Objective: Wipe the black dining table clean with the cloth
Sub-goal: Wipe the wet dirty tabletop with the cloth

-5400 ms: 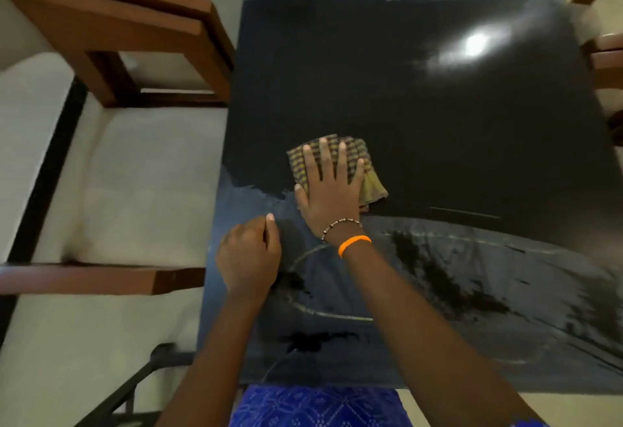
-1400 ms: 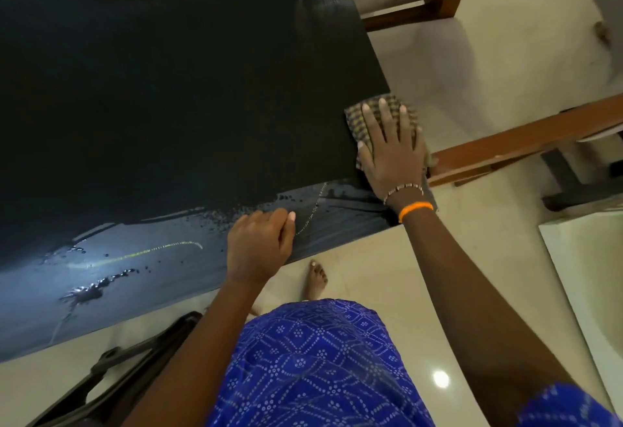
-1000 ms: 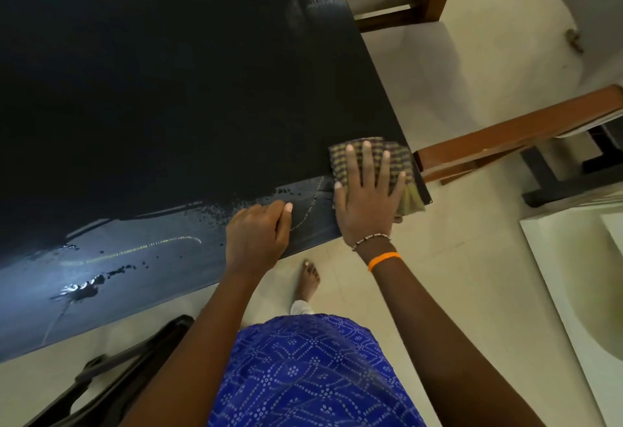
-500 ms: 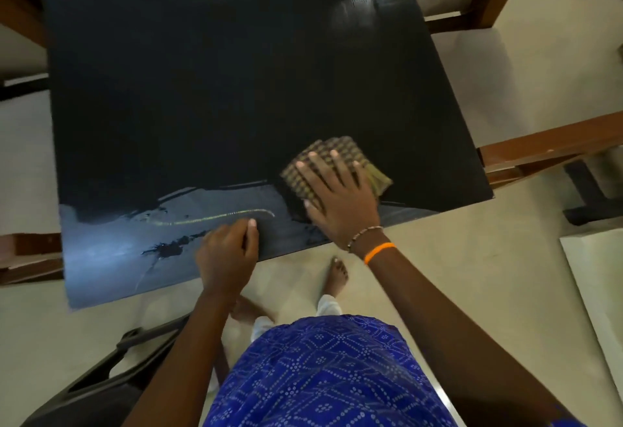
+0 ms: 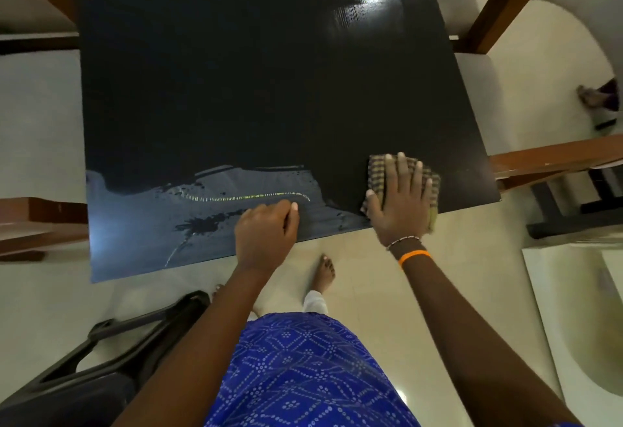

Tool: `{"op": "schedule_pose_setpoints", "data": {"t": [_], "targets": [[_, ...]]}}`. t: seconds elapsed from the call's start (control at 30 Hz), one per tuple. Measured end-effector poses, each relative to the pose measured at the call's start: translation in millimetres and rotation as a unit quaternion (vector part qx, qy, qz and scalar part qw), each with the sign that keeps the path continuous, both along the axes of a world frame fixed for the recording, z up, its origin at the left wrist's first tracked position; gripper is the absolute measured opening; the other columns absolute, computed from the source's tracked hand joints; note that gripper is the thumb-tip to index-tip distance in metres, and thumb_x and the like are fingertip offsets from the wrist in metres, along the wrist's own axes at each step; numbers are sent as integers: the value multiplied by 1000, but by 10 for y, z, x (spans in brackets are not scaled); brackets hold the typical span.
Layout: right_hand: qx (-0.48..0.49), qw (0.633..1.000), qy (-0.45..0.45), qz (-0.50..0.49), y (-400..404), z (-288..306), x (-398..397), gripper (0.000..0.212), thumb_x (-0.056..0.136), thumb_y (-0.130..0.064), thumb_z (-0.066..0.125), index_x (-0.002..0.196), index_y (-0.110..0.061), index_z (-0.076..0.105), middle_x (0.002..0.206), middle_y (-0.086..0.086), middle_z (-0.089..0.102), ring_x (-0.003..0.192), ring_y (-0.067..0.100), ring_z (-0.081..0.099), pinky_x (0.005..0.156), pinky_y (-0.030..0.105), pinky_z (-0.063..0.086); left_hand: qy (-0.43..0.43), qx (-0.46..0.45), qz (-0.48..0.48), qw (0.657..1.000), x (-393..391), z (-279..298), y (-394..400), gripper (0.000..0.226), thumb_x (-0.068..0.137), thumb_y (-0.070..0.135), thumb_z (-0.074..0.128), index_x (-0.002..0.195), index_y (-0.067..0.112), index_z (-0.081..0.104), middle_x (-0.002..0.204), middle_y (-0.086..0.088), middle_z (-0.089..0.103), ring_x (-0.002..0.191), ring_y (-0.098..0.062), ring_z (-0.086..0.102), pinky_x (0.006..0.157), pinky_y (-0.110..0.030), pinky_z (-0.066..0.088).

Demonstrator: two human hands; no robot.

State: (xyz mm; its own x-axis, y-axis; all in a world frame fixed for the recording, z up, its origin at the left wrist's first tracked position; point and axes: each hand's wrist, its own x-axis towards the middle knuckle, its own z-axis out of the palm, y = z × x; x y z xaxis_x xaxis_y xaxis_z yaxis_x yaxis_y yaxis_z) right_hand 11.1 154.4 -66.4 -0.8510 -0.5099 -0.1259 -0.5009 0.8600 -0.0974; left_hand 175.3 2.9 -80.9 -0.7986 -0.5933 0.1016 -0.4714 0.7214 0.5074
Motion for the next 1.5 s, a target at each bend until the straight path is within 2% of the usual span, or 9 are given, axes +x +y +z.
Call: {"op": "schedule_pose_setpoints", "data": {"t": [0.1, 0.3, 0.43, 0.6, 0.73, 1.0, 1.17, 1.33, 1.5], "targets": [[-8, 998, -8, 57, -396, -47, 423, 73, 82, -48, 34, 148, -20, 24, 156, 8, 23, 144, 37, 17, 115, 53, 14, 42, 68, 9, 997, 79, 38, -82, 33, 92, 23, 47, 60, 13, 54, 47, -1, 49, 41, -12, 40, 42, -16, 24], [-18, 980, -34, 196, -1204, -145, 1321, 72, 87, -50, 35, 150, -22, 15, 158, 9, 15, 145, 39, 9, 115, 54, 4, 130, 179, 147, 964, 670, 117, -485, 37, 93, 30, 39, 68, 10, 57, 55, -3, 54, 50, -22, 54, 45, -38, 45], [-33, 948, -60, 310, -1702, -102, 1868, 73, 84, -48, 37, 149, -21, 18, 158, 9, 16, 145, 39, 8, 116, 54, 4, 128, 126, 223, 958, 1211, 157, -895, 35, 93, 29, 38, 60, 22, 45, 50, 11, 39, 45, -1, 37, 45, -15, 30], [-25, 910, -64, 409, -2104, -68, 2119, 72, 84, -45, 45, 148, -22, 20, 158, 7, 17, 146, 36, 6, 116, 52, 1, 62, 63, 293, 952, 1738, 71, -1270, 37, 94, 29, 39, 60, 19, 47, 51, 2, 47, 42, -7, 37, 45, -16, 25], [-12, 865, -17, 501, -2142, -69, 1702, 75, 78, -48, 43, 147, -26, 24, 156, 2, 25, 144, 31, 19, 115, 50, 8, 35, 43, 287, 956, 1983, -5, -1438, 39, 93, 36, 36, 58, 20, 45, 51, 4, 44, 43, -10, 38, 45, -20, 26], [22, 972, -5, 235, -1804, 21, 560, 75, 80, -51, 28, 149, -25, 19, 157, 1, 21, 145, 28, 15, 116, 49, 13, 39, 139, 295, 945, 1876, -196, -1402, 33, 94, 30, 41, 65, 19, 52, 56, 7, 47, 48, -2, 40, 50, -15, 28], [30, 996, -2, 79, -1920, 27, 1028, 74, 82, -45, 30, 150, -22, 12, 159, 4, 12, 146, 33, 7, 117, 54, 9, 70, 163, 290, 940, 1844, -245, -1413, 29, 95, 23, 44, 71, 14, 56, 60, 7, 46, 52, -3, 42, 51, -14, 29], [13, 941, -23, 338, -2159, -65, 2211, 76, 79, -43, 40, 149, -23, 19, 158, 7, 20, 145, 35, 13, 115, 56, 15, 75, 218, 325, 917, 1821, -249, -1401, 28, 98, 26, 40, 74, 20, 55, 63, 9, 52, 58, -5, 51, 54, -15, 36], [-7, 851, -21, 525, -2374, -74, 2185, 73, 80, -49, 45, 147, -30, 23, 156, 0, 26, 144, 30, 20, 114, 51, 7, 146, 373, 394, 827, 1848, -258, -1400, 26, 99, 21, 38, 83, 22, 58, 74, 5, 58, 72, -11, 55, 68, -28, 46]]}}
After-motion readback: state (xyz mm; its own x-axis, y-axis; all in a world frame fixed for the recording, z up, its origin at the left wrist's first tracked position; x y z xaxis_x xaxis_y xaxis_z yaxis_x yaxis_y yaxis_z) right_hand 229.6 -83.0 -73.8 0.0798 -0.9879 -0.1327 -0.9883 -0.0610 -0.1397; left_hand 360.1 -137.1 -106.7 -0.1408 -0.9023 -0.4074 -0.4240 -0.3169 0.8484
